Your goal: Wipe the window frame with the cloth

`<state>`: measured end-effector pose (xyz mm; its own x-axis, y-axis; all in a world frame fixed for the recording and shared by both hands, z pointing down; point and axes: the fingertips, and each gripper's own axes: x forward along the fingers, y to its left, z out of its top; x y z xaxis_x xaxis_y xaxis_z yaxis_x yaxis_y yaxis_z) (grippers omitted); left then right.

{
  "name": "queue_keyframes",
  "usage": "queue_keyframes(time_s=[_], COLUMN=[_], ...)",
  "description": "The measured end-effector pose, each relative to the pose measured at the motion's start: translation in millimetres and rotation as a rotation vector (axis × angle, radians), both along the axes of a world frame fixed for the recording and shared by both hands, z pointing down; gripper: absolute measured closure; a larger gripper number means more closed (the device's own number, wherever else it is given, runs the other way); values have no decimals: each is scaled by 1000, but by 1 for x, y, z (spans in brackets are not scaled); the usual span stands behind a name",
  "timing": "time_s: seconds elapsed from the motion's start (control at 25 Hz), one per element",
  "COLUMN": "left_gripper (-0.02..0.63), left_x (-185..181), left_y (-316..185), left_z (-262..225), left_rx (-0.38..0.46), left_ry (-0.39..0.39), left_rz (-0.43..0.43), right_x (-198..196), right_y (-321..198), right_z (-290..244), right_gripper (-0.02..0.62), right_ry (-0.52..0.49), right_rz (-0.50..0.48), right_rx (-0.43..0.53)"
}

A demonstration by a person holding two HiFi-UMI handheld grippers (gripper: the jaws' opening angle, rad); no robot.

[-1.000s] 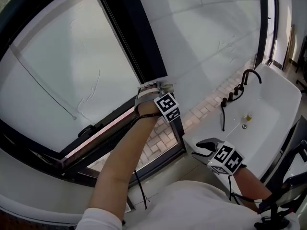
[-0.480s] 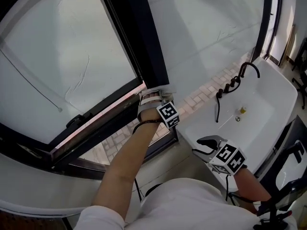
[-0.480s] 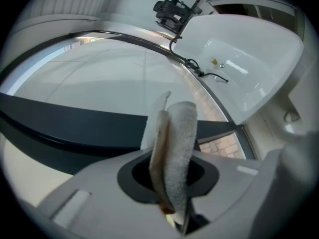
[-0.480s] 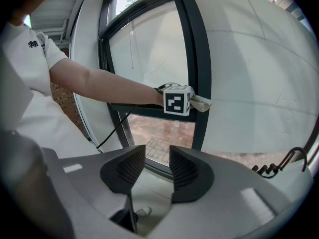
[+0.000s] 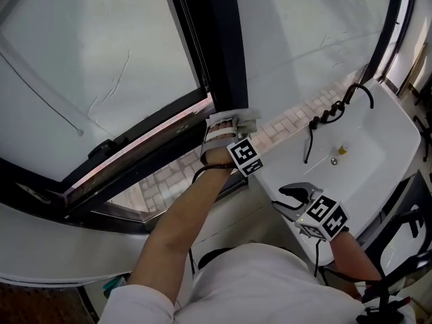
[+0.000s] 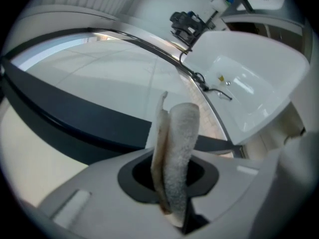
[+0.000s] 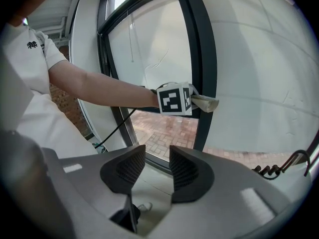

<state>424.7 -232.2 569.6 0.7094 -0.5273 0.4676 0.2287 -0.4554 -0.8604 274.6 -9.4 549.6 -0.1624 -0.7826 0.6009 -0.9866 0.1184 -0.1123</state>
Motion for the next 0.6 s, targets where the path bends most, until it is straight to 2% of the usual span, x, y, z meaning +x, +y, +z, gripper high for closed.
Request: queue_keyframes(time_s=[0.16,0.28,0.48,0.6], left_gripper=[515,515,515,517], left_x=[-2,-5,-29,-54], left_y=[30,32,-6,-33], left_z=[-16,-20,-5,-4], left_rx=[-251,-449,-637,-680], left_ry=[157,277,410,474], left_rz=[14,-13,-137,-205], right_x=[-9,-15,-17,-23], right_y=[-5,-7,-4,-5], right_z=[4,3,2,6], right_gripper=[443,443,443,443], right_ry=[3,15,35,28], right_rz=[-36,-62,-66,-64], right_rx=[-18,-27,-50,-68])
